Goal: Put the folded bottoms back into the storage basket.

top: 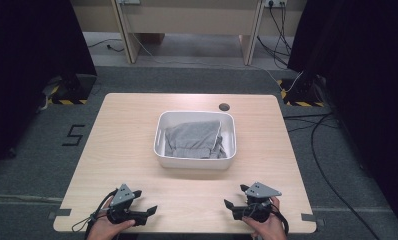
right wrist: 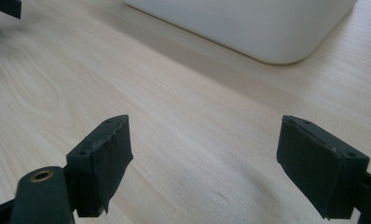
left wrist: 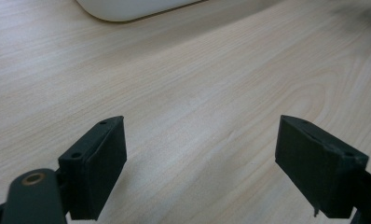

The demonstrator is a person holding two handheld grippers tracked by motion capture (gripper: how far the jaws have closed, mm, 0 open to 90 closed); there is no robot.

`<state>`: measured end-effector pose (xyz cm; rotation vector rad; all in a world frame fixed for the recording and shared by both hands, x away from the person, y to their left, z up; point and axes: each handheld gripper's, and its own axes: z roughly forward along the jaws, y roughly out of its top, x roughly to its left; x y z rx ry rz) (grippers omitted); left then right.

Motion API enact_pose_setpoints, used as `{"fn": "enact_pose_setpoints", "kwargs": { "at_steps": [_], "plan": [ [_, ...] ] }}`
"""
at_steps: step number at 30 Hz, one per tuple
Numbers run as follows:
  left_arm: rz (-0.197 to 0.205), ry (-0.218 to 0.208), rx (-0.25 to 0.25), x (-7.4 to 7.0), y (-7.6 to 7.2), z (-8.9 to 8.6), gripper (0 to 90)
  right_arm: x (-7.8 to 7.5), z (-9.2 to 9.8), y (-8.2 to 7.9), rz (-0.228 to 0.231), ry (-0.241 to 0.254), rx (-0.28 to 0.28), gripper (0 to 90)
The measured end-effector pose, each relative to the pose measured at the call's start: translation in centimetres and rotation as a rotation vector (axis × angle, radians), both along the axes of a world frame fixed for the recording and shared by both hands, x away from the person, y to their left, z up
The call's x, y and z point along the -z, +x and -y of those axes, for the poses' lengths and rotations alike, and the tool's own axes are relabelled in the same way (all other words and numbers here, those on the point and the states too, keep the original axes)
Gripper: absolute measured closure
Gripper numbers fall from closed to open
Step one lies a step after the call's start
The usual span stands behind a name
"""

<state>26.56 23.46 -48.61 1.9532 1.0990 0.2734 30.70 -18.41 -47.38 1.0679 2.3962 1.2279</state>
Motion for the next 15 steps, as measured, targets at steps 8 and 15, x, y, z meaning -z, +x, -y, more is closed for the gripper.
{"fn": "enact_pose_setpoints", "kwargs": {
  "at_steps": [8, 15],
  "plan": [
    [0.007, 0.03, -0.005, 0.4, -0.6, 0.0, 16.1, 0.4, 0.4, -0.7, -0.004, -0.024, 0.023, 19.2],
    [0.005, 0.052, -0.001, 0.9, -1.2, 0.0, 16.1, 0.8, 0.9, -1.3, -0.012, -0.067, 0.039, 17.5]
  ]
}}
